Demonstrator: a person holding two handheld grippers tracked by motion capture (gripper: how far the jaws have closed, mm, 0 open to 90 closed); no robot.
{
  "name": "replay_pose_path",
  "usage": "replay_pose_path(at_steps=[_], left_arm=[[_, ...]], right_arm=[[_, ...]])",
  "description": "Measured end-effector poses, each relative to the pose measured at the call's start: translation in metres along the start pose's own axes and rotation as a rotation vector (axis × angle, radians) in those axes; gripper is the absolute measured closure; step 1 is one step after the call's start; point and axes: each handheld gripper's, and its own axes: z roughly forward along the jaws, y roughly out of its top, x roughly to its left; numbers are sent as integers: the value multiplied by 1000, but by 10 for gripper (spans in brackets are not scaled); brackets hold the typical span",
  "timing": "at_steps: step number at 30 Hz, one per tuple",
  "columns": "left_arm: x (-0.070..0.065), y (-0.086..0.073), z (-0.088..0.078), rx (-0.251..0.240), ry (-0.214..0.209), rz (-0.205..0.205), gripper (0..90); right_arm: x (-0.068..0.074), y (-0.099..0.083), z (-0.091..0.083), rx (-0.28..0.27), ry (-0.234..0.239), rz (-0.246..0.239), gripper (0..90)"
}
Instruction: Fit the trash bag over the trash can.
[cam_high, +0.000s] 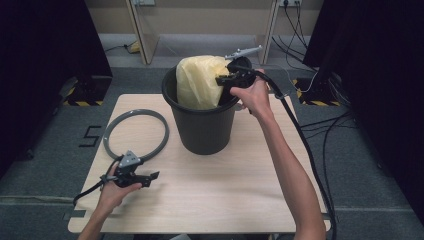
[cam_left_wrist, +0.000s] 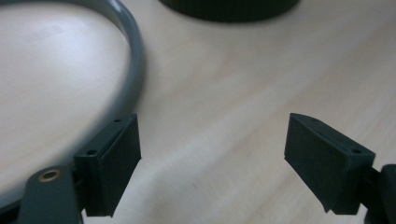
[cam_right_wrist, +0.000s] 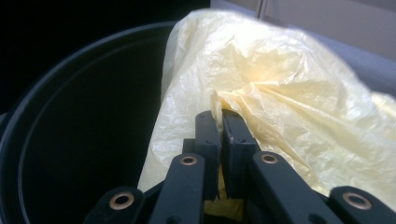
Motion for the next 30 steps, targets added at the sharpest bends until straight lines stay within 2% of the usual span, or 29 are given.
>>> replay_pose_path(at_steps=[3,4,5,7,9,12,14,16,17,19,22,24,27,30], left_arm=[[12,23,-13,-45,-17,-22,185],[15,30,-16,-56,-31,-32,186],[18,37,-18,-60,-36,-33,186],[22,47,-21,-65,-26,-24,187],[25,53,-21,-66,-18,-19,187],[25,54,-16,-57,-28,-31,188],[24,53,-13,-46,-34,-27,190],[23,55,-13,-46,-53,-37,191],[24,57,-14,-51,-65,-47,191],[26,61,-16,-55,-73,-54,191],[32,72,-24,-74,-62,-60,191],[37,81,-30,-88,-65,-66,191],[42,95,-34,-95,-56,-62,191],[46,106,-36,-102,-56,-60,192]], right_arm=[[1,-7,0,11,19,4,848],[1,-9,0,17,28,4,810],[2,-11,0,25,36,12,731],[2,-13,-4,-4,18,33,621],[4,-13,-14,-27,-5,32,504],[4,-8,-32,-79,-16,44,439],[0,-1,-42,-107,-44,60,407],[-11,9,-49,-122,-135,63,379],[-20,15,-48,-114,-167,91,356],[-31,19,-40,-90,-170,137,354],[-48,23,-17,-33,-182,187,341],[-53,24,-4,-8,-168,208,338],[-56,28,11,4,-143,217,338],[-54,31,24,27,-133,196,490]])
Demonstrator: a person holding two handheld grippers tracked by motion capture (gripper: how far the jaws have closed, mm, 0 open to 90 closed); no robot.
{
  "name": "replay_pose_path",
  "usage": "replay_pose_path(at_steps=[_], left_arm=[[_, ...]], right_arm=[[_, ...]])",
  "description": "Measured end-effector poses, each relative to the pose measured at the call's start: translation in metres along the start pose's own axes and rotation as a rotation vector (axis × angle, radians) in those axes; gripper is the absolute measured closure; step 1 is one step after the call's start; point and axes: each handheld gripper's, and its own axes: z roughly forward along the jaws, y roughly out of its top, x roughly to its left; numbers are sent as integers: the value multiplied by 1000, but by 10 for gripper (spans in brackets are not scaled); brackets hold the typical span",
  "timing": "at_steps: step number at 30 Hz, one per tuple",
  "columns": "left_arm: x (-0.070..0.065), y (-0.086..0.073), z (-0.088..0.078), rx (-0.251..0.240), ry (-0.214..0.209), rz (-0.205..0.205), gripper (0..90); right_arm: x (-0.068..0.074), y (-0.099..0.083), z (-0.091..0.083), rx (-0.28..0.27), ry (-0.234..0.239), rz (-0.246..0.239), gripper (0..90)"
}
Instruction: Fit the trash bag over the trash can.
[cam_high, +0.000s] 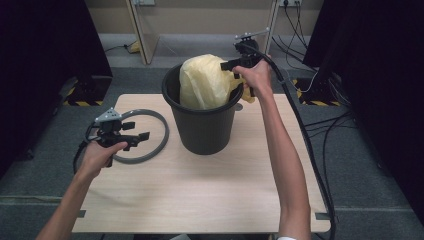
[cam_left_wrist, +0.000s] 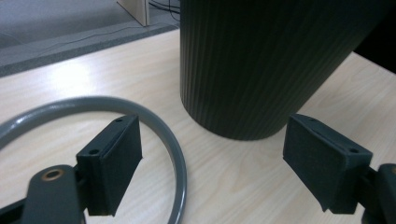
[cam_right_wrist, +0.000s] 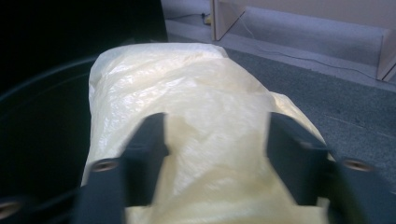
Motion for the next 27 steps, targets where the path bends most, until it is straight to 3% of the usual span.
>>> replay_pose_path(at_steps=[4,8,11,13,17,21,27], left_arm=[[3,20,-2,-15,4,9,197],[3,43,-8,-39,7,21,202],[2,62,-12,-60,-4,23,208],[0,76,-14,-75,5,32,210],[-6,98,-11,-85,3,52,210],[-9,122,2,-69,2,59,210],[-11,150,26,-49,-7,54,219]], right_arm=[[4,3,9,25,0,-23,752],[12,6,8,6,52,-61,849],[23,8,6,0,81,-92,865],[34,5,5,-2,136,-114,869],[53,-3,9,42,181,-185,869],[72,-12,10,72,227,-243,867],[88,-20,7,90,269,-294,840]])
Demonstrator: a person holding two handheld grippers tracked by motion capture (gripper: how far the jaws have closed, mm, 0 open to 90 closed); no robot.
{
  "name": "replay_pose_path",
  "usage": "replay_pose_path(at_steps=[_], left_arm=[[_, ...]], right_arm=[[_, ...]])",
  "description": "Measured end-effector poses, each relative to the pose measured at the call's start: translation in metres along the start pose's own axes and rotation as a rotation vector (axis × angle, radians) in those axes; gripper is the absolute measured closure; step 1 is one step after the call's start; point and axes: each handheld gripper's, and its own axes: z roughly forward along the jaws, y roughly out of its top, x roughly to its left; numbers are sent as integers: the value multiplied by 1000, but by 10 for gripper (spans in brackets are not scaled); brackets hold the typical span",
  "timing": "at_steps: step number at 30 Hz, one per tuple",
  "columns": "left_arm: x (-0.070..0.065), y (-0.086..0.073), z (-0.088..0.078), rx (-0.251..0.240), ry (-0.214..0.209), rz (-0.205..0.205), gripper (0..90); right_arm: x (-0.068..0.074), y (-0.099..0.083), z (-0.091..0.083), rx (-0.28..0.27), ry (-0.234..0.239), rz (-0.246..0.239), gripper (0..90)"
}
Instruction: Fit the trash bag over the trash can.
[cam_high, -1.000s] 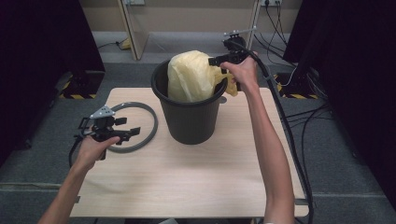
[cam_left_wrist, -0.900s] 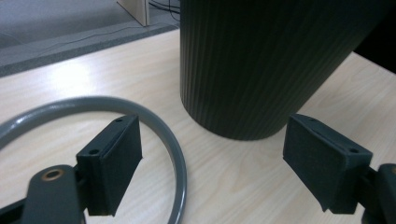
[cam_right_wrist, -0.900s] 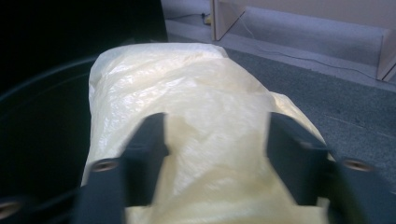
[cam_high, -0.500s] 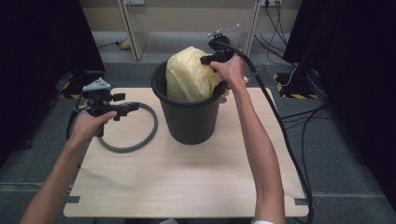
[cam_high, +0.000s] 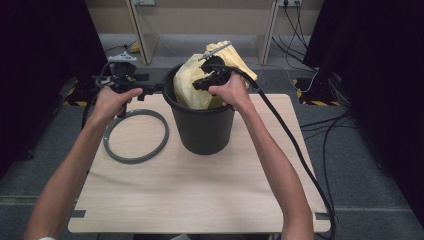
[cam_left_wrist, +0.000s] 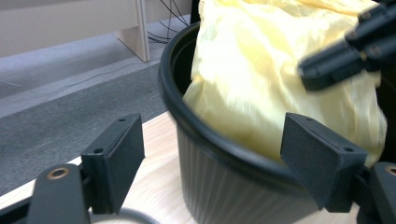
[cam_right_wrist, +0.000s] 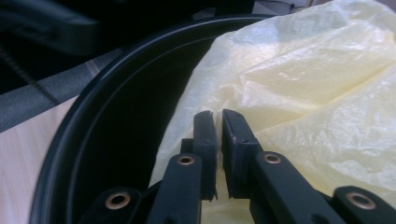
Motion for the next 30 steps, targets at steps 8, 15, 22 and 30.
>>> replay_pose_path(at_steps=[8,15,22,30], left_arm=[[-15,25,26,14,-33,9,248],[-22,44,47,45,-44,-4,288],[-24,51,75,100,-71,11,433],[-29,47,89,169,-60,146,880]], right_arm=[[4,-1,0,-4,1,-19,834],[11,-2,1,-12,17,-36,833],[17,-2,3,-26,39,-49,833],[15,-1,-9,-37,8,-42,662]])
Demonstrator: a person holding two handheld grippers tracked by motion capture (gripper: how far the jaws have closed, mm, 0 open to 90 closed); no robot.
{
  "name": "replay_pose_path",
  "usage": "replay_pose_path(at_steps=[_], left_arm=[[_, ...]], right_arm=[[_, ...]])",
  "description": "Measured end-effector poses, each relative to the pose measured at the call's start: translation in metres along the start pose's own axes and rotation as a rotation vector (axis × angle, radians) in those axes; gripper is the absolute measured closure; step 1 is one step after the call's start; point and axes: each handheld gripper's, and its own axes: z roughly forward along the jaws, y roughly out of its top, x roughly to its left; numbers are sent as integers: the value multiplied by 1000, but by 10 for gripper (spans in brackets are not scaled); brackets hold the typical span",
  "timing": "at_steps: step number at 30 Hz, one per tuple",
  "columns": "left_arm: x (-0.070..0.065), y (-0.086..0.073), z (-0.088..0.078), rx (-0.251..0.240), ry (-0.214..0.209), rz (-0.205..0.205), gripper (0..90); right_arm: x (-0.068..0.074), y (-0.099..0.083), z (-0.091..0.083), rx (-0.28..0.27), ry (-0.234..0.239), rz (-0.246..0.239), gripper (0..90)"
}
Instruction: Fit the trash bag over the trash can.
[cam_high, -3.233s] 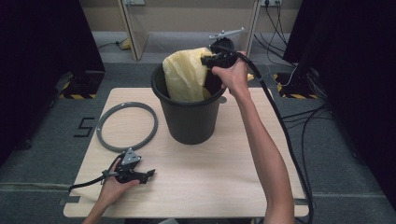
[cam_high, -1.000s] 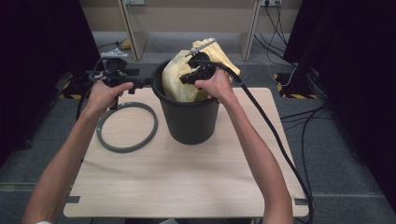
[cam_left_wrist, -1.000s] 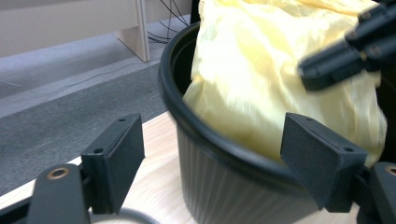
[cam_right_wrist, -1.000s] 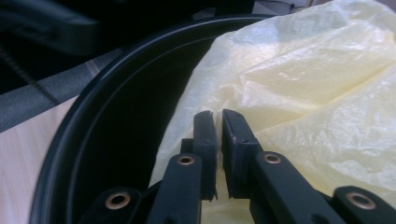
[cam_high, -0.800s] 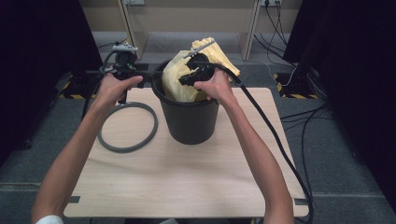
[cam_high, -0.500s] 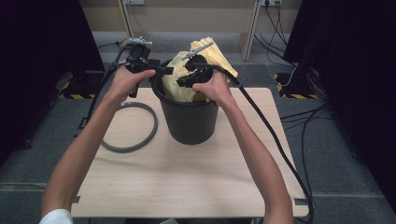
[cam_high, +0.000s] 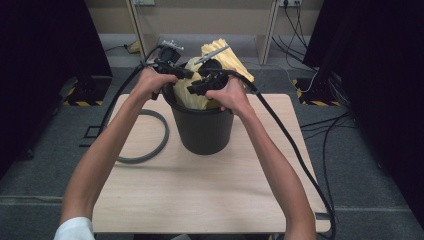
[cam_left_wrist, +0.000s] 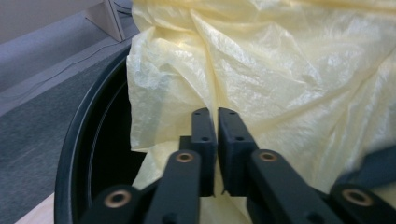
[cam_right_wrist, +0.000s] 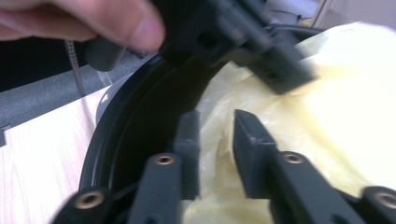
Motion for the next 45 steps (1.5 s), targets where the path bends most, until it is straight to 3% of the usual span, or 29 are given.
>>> replay_pose_path(at_steps=[4,7,8,12,13,16,18,20,22,25,29,31,34,36,37,38,42,45], left_arm=[[0,-6,-6,4,0,27,896],[-1,-12,-13,5,3,47,896],[-1,-13,-15,4,2,46,896],[2,-19,-20,6,8,47,895],[2,-20,-21,1,5,41,895],[4,-21,-22,8,4,49,891],[5,-22,-23,7,-4,40,871],[7,-21,-27,-5,-3,19,797],[9,-19,-33,-39,-3,-11,702],[13,-14,-42,-102,-27,-70,611],[12,-6,-47,-152,-33,-130,528],[13,-2,-42,-167,-65,-183,472],[16,3,-36,-191,-54,-245,425],[20,6,-33,-207,-87,-294,401],[21,8,-31,-219,-99,-317,402],[21,8,-30,-222,-93,-313,439],[19,9,-24,-231,-69,-256,702],[15,8,-23,-225,-58,-225,854]], right_arm=[[-9,6,-34,-89,-76,22,505],[-20,10,-60,-124,-182,65,425],[-30,10,-72,-139,-246,87,404],[-54,7,-84,-106,-348,164,332],[-63,3,-82,-93,-345,194,335],[-75,-7,-67,-68,-237,236,366],[-77,-12,-55,-59,-170,245,485],[-75,-13,-47,-56,-135,230,627],[-68,-12,-36,-49,-100,207,716],[-56,-9,-25,-46,-55,175,772],[-40,-3,-14,-60,-4,146,787],[-33,0,-11,-53,1,120,786],[-24,3,-8,-43,16,99,783],[-19,4,-9,-33,15,85,783],[-18,4,-9,-31,14,77,783],[-15,4,-10,-25,15,69,784],[-13,3,-11,-16,13,62,774],[-11,3,-12,-14,19,58,698]])
